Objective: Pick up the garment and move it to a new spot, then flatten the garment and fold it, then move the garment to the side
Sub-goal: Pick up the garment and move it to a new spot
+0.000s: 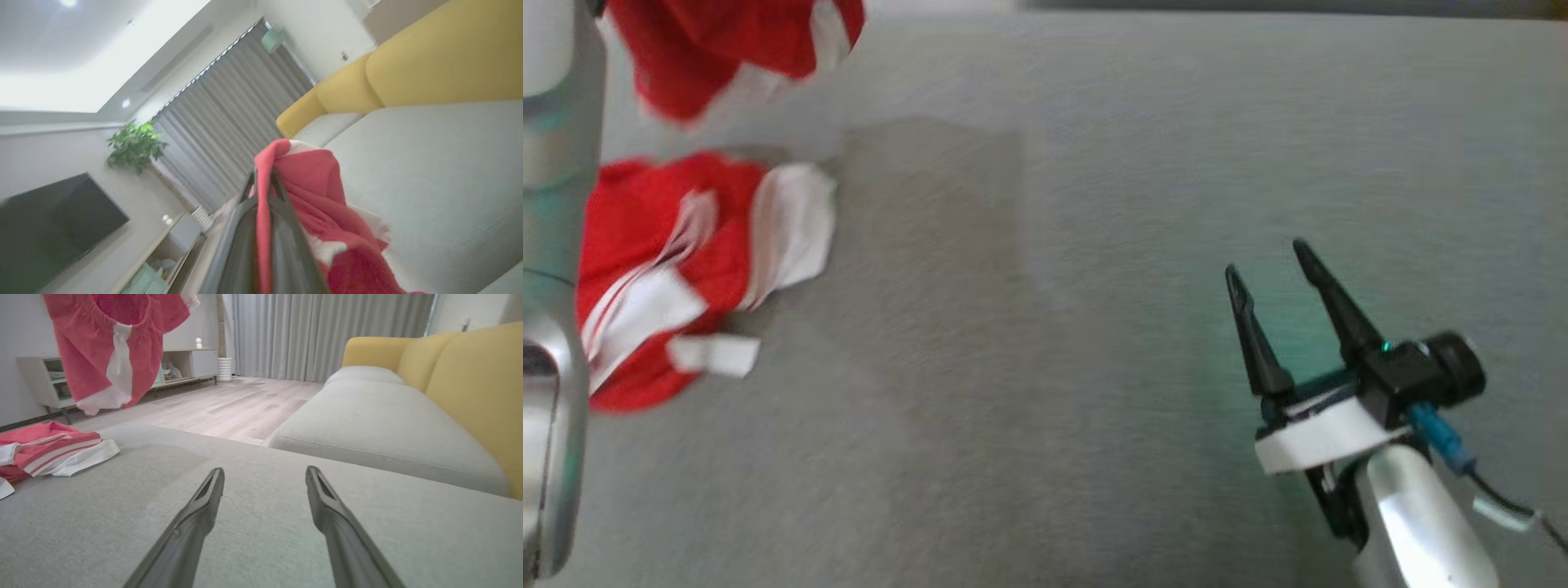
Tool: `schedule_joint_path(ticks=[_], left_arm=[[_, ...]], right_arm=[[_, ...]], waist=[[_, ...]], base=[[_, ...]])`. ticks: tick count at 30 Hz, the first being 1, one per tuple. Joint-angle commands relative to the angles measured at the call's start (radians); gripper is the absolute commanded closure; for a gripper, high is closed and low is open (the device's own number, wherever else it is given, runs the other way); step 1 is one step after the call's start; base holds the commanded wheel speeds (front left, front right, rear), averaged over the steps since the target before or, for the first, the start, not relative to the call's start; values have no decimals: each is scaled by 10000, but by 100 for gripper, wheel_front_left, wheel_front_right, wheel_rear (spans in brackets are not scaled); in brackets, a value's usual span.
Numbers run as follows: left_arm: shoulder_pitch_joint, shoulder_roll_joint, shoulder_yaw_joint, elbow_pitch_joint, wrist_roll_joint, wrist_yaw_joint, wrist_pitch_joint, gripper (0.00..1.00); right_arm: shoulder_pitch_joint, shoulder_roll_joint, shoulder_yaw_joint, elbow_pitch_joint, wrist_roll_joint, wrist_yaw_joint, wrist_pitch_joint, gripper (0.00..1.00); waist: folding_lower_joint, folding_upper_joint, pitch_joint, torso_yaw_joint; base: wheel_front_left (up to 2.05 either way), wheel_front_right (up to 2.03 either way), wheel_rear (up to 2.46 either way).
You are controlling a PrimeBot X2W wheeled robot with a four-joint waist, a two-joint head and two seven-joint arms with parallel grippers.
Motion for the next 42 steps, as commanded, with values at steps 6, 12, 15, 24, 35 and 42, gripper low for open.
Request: schedule_joint_path(ticks=[6, 12, 15, 24, 35, 42], left_arm=[[-756, -82, -176, -1131, -813, -205, 906, 100], [-767, -844, -978, -1841, -1342, -233, 1341, 100], [-468, -1384, -1231, -1963, -1772, -234, 1404, 100], [2858, -1917, -1849, -1278, -2557, -118, -52, 100], [7031, -2214, -1204, -1490, -3513, 1565, -1654, 0], [10812, -2195, -34, -5740, -2847, 2468, -1661, 0]], right_arm=[[377, 323, 84, -237, 187, -9, 4, 0], [257, 355, 171, -626, 696, -9, 4, 0], [148, 357, 265, -841, 934, -9, 4, 0], [32, 358, 213, -911, 1274, -9, 4, 0], [313, 359, -92, -643, 832, -9, 4, 0], [1084, 359, -608, -608, 598, -9, 4, 0]], waist=[[2, 0, -1500, -3080], [2, 0, -1083, -4399], [2, 0, -669, -4780], [2, 0, -12, -4989], [2, 0, -363, -3857], [2, 0, -1405, -2464]], base=[[0, 0, 0], [0, 0, 0], [0, 0, 0], [0, 0, 0], [0, 0, 0], [0, 0, 0]])
